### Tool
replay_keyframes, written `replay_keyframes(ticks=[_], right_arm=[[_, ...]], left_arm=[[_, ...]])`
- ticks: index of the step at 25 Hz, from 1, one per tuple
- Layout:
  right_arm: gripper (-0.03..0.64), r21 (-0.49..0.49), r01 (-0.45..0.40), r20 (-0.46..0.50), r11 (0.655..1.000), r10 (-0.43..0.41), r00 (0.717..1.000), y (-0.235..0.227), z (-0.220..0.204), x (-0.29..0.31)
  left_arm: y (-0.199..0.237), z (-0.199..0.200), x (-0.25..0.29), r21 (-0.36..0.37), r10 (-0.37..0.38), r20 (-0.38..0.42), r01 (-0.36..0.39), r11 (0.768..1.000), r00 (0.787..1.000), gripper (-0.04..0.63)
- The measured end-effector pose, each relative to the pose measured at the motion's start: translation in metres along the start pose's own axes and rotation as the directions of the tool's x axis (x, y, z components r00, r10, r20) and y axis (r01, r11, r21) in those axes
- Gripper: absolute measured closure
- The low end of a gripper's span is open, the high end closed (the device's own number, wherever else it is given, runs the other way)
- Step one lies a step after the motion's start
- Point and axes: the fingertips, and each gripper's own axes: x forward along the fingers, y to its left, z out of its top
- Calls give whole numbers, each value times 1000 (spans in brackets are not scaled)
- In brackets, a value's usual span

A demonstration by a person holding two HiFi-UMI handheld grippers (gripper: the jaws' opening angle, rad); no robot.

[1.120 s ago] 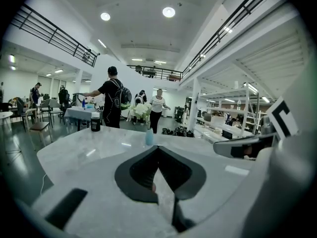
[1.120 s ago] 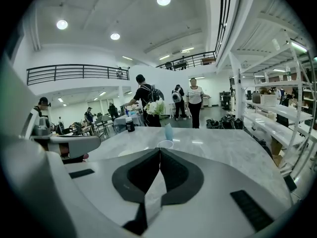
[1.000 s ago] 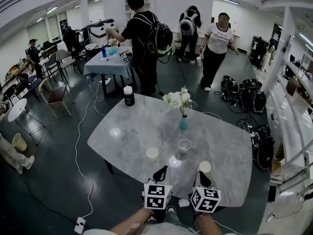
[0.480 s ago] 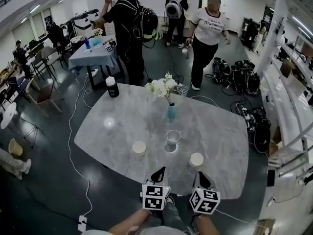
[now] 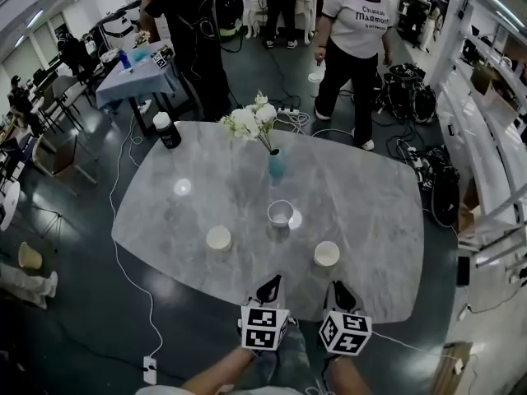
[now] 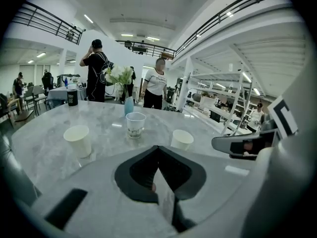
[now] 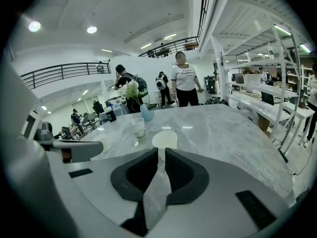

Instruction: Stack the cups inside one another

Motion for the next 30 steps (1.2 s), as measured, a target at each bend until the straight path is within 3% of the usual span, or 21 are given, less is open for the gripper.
replay_keyframes(ticks=[6, 9, 21, 30], right_arm=[[602, -4, -19, -21, 1000, 19, 1000, -4, -10, 22], [561, -5, -30, -37, 1000, 30, 999, -5, -14, 33], [448, -31, -42, -102, 999, 38, 994, -10, -27, 82], [426, -65, -31, -124, 997, 23, 992, -11, -31, 107]], left_arm=[[-7, -10, 18, 19, -10, -36, 11, 1000, 999, 598], [-6, -17, 25, 24, -11, -54, 12, 1000, 998, 598], [10, -35, 51, -13, 14, -100, -15, 1000, 995, 598], [20, -37, 67, -38, 22, -107, -26, 999, 994, 598]])
